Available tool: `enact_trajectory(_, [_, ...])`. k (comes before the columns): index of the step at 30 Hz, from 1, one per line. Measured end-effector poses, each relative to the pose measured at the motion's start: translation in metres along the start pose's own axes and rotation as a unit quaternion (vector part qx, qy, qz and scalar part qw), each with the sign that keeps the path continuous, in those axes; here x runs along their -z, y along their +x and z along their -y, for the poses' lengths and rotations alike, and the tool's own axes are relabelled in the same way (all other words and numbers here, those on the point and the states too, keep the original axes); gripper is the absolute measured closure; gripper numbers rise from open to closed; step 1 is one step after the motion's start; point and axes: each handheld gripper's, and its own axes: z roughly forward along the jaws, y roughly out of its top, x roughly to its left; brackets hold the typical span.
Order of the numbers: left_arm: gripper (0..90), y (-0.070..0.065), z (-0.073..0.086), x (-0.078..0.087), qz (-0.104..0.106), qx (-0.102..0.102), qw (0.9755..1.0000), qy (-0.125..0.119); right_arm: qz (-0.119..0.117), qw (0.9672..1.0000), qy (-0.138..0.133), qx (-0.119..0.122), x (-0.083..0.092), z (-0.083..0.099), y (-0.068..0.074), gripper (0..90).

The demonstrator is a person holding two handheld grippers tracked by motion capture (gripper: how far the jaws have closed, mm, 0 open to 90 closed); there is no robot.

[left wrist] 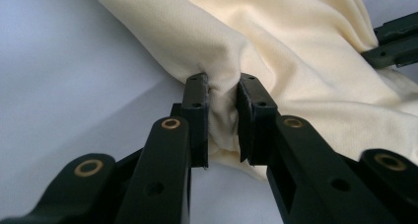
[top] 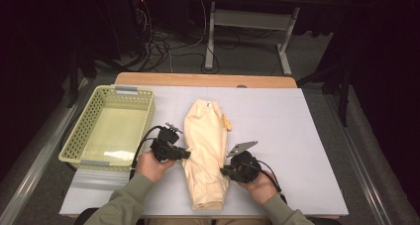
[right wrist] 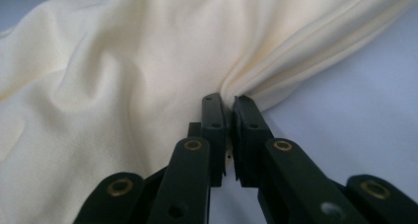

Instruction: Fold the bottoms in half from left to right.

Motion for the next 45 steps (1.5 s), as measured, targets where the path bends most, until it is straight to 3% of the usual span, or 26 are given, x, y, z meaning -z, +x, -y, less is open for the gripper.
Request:
enact_trajectory(7, [73.5,0.0,0.001,0.002,-0.003,-0.007,0.9999,0.008,-0.005,0.9999,0.004,0.014,0.001,0.0,0.006,85.1])
enact_trajectory(11, [71.3,-0.001,0.003,0.003,-0.006,-0.015,0.9997,0.015,-0.01,0.9997,0.01,0.019,0.001,0.001,0.01,78.6])
enact_trajectory(14, [65.5,-0.004,0.005,0.005,-0.012,-0.026,0.9994,0.019,-0.011,0.9993,0.018,0.032,0.002,0.002,0.019,66.7])
enact_trajectory(19, [57.7,-0.005,0.009,0.007,-0.008,-0.034,0.9992,0.017,-0.015,0.9988,0.024,0.04,0.004,0.005,0.028,68.9])
enact_trajectory(23, [57.5,-0.004,0.014,0.007,-0.003,-0.03,0.9995,0.008,-0.01,0.9985,0.023,0.049,0.006,0.008,0.035,71.4])
enact_trajectory(27, [55.3,-0.007,0.015,0.009,-0.013,-0.034,0.9993,-0.003,-0.022,0.999,0.01,0.036,0.008,0.007,0.027,71.4])
enact_trajectory(33, [54.8,-0.007,0.016,0.01,-0.022,-0.032,0.999,-0.021,-0.015,0.9995,-0.017,0.022,0.017,0.003,0.015,70.6])
enact_trajectory(38, [54.0,-0.007,0.016,0.01,-0.024,-0.03,0.9989,-0.027,-0.002,0.999,-0.04,0.019,0.018,-0.008,0.004,70.1])
enact_trajectory(45, [51.9,-0.004,0.016,0.007,-0.023,-0.028,0.9989,-0.028,0.006,0.9987,-0.05,0.01,0.009,-0.03,-0.004,68.0])
